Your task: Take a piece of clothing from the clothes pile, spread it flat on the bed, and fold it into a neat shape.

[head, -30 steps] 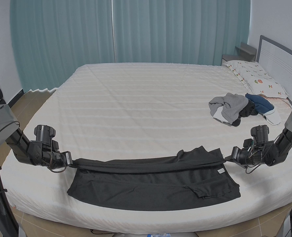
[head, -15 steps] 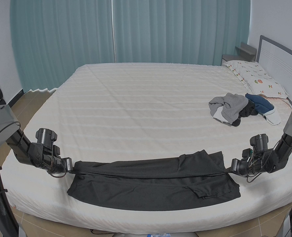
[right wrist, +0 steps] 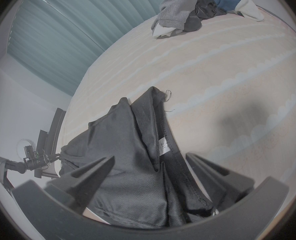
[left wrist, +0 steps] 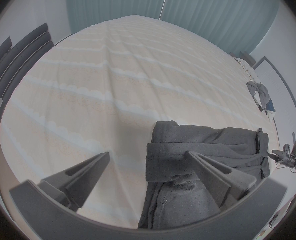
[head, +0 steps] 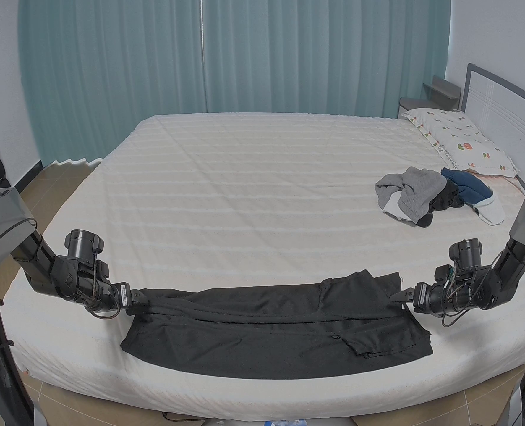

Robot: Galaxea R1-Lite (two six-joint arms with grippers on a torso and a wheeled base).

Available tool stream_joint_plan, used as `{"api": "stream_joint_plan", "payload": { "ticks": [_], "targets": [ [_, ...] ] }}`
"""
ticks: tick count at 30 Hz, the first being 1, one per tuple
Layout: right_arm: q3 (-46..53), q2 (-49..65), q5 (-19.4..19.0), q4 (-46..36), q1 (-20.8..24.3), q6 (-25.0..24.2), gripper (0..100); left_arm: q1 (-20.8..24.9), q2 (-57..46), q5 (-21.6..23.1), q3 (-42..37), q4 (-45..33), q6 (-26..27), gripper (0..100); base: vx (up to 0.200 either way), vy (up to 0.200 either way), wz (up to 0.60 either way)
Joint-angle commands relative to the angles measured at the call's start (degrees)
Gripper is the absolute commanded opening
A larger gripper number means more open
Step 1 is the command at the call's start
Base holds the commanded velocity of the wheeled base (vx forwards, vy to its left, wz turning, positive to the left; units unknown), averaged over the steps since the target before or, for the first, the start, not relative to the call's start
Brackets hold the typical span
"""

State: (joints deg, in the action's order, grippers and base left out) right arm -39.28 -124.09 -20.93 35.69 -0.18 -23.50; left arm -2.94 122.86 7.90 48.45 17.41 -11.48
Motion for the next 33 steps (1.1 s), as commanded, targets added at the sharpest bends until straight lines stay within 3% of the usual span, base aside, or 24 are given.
{"api": "stream_joint_plan", "payload": {
  "ticks": [1,4,9,11,14,19,28,29,33],
  "targets": [
    [-0.18,4.12,-0.95,0.08,0.01,-5.85,100,-0.75,-2.45,0.36,0.25,-0.09,-0.29,100,0.000,0.000,0.00],
    [0.25,4.47,-2.36,0.17,-0.17,-11.30,100,-1.37,-2.71,0.71,1.04,0.17,-1.44,100,0.000,0.000,0.00],
    [1.05,2.89,-2.45,3.24,-0.26,-17.98,100,-1.02,-2.27,4.76,3.06,0.43,-8.12,100,0.000,0.000,0.00],
    [1.13,1.66,-2.36,6.67,-0.52,-23.69,100,-0.31,-0.78,7.48,4.46,0.35,-11.90,100,0.000,0.000,0.00],
    [1.13,0.60,-2.27,8.60,-0.70,-26.95,100,0.30,2.56,7.75,6.31,0.70,-13.92,100,0.000,0.000,0.00],
    [1.92,1.04,-2.36,8.69,-0.70,-28.62,100,0.65,5.29,7.92,8.95,0.70,-18.84,100,0.000,0.000,0.00],
    [2.45,0.51,-2.45,8.69,-0.52,-28.70,100,1.44,7.66,7.92,10.00,0.87,-19.37,100,0.000,0.000,0.00],
    [2.45,0.43,-2.45,8.69,-0.52,-28.70,100,1.44,7.66,7.92,10.00,0.79,-19.37,0,0.000,0.000,0.00],
    [2.72,0.43,-2.36,8.69,-0.43,-28.62,100,1.44,7.84,7.22,10.18,0.87,-19.28,0,0.000,0.000,0.00]
  ]
}}
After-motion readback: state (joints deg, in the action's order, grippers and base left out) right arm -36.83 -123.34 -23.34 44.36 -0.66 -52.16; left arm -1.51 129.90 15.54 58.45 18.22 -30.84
